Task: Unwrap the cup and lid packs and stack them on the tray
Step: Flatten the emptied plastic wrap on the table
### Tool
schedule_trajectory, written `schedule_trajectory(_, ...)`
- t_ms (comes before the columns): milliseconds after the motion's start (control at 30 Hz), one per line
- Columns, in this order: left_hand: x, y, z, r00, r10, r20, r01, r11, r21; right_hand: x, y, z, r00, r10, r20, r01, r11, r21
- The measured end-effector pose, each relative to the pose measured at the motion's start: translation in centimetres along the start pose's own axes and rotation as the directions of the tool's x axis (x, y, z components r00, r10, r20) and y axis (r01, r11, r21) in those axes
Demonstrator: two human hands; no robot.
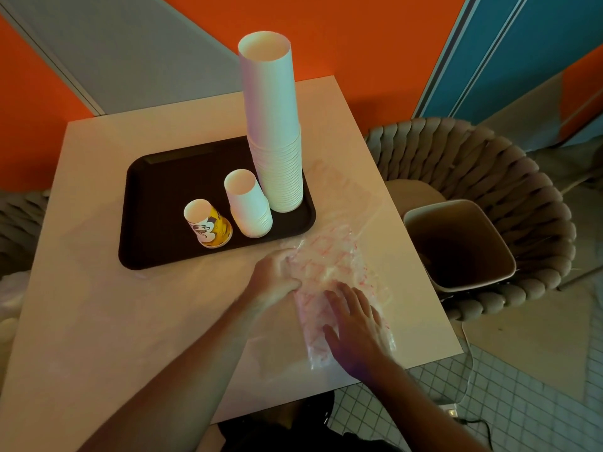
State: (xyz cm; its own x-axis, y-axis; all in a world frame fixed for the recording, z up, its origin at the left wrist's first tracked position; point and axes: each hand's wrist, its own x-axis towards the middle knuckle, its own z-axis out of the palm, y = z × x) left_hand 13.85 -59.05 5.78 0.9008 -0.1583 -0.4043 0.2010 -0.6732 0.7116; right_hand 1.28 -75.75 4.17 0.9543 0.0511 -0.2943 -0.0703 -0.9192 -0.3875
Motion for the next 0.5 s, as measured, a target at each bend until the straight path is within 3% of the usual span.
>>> schedule_trajectory(100,0.1,-0.3,0.1,0.999,0.050,0.005,-0.050,0.998,0.032,-0.1,0.3,0.5,1.000,0.003,-0.006,-0.003,1.000,-0.006)
schedule_trajectory(167,0.1,-0.4,0.2,0.990,0.116,-0.081,-0.110,0.991,0.079,-0.1,0.2,0.6,1.000,0.002,-0.005,-0.003,1.000,-0.014)
schedule_trajectory(233,0.2,-0.4,0.6,0.945,0.244,-0.218,-0.202,0.959,0.197,0.0,0.3,0.6,1.000,0.007,0.000,-0.007,1.000,-0.018)
schedule_trajectory(300,0.2,-0.1,1.6,0.888,0.406,-0.217,-0.353,0.903,0.243,-0.1,0.2,0.6,1.000,0.008,-0.001,-0.008,1.000,-0.022)
schedule_trajectory(400,0.4,0.1,4.1,0.809,0.585,0.056,-0.572,0.762,0.303,-0.2,0.2,1.4,0.999,0.019,-0.029,-0.020,1.000,-0.015)
schedule_trajectory(500,0.6,-0.1,6.1,0.772,0.521,0.363,-0.633,0.682,0.366,-0.5,0.2,2.4,0.996,0.048,-0.078,-0.053,0.997,-0.059)
